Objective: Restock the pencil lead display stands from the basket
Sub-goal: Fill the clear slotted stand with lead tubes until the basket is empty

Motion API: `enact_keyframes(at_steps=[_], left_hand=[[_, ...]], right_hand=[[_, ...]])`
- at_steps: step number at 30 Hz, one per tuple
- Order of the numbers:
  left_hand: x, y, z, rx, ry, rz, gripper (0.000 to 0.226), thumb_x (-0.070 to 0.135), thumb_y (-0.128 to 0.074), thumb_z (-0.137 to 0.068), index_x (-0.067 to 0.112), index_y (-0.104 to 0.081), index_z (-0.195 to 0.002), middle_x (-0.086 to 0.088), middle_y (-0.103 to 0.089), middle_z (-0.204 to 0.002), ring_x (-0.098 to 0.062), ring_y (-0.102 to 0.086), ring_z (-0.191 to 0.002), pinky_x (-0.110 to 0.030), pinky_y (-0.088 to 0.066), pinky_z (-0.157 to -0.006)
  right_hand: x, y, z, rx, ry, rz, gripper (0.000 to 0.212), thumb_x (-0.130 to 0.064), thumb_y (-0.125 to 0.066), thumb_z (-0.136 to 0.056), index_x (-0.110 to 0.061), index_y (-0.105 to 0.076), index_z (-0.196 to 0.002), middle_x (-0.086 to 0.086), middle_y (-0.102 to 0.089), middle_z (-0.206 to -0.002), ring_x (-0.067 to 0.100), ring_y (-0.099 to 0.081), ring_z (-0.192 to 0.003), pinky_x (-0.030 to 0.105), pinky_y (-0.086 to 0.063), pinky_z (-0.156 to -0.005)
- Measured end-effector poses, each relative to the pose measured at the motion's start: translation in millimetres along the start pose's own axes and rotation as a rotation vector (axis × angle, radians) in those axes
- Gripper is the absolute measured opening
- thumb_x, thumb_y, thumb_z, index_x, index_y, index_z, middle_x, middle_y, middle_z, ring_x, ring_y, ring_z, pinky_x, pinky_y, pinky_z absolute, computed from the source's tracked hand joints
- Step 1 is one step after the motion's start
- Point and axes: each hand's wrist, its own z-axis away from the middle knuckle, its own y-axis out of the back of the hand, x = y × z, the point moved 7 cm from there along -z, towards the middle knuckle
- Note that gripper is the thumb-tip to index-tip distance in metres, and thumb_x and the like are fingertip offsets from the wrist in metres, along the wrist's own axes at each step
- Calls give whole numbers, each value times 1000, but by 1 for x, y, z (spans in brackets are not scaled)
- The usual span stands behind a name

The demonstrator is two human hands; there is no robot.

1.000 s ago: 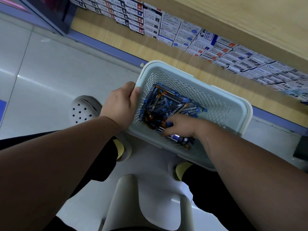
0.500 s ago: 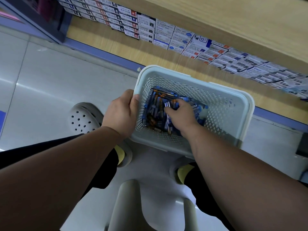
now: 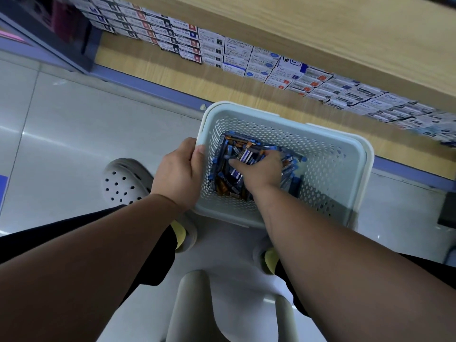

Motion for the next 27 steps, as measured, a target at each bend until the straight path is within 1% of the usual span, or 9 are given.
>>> enact_keyframes(at_steps=[3,5,9,12,16,20,22,24,27], left_hand=[[0,0,0,0,3,0,35,43,-31,-102,16,-50,-90,4,-52,-65,-17,-51,-60,-35,-32,-53],[1,0,0,-1,1,0,34,43,-31,-102,17,-49,-90,4,-53,-65,-19,-51,-60,-36,-34,-53],[0,-1,-1,-12,5,-1,39,45,-29,-101,15,-51,-92,1,-56,-67,-24,-53,-62,-39,-39,-55],[0,-1,-1,-15,11,0,39,46,-29,-100,15,-51,-91,0,-56,-68,-26,-53,-63,-39,-39,-56],[1,-1,-1,-17,13,9,30,39,-34,-105,17,-48,-89,0,-55,-67,-27,-53,-63,-40,-39,-56],[1,-2,-1,-36,28,17,26,35,-36,-106,18,-48,-91,0,-55,-69,-27,-53,-65,-39,-38,-57],[1,-3,-1,-40,31,17,24,35,-36,-105,19,-47,-91,3,-54,-68,-27,-52,-65,-38,-36,-57],[1,-3,-1,-41,32,25,28,37,-35,-106,17,-49,-91,2,-55,-68,-26,-52,-65,-39,-38,-57],[1,-2,-1,-33,24,36,35,44,-31,-102,16,-50,-92,1,-56,-68,-25,-53,-64,-39,-39,-57]], right_hand=[[-8,-11,6,7,-76,-120,90,-44,-94,-65,-8,-42,-129,2,-54,-111,23,-57,-98,30,-42,-73],[-14,-20,9,13,-132,-182,90,-43,-94,-66,-8,-38,-128,3,-52,-105,23,-56,-93,28,-41,-73],[-16,-30,8,68,-231,-232,94,-49,-94,-61,-13,-34,-124,11,-61,-116,31,-63,-105,32,-44,-75],[-16,-35,5,81,-247,-211,89,-49,-92,-62,-16,-35,-123,9,-62,-118,32,-62,-109,33,-44,-77],[-19,-41,1,93,-237,-152,82,-53,-86,-61,-21,-41,-122,9,-63,-123,36,-60,-111,44,-53,-87],[-18,-47,1,47,-144,-101,68,-54,-80,-58,-29,-52,-114,8,-66,-116,34,-65,-101,44,-58,-86],[-16,-47,0,15,-106,-80,57,-50,-81,-59,-31,-57,-107,7,-66,-114,31,-65,-96,40,-58,-82],[-16,-47,0,-30,-74,-55,51,-42,-85,-63,-31,-61,-107,7,-65,-114,28,-65,-94,32,-55,-76],[-17,-44,-1,-65,-25,-42,58,-36,-91,-66,-27,-63,-116,4,-65,-114,26,-65,-95,28,-47,-71]])
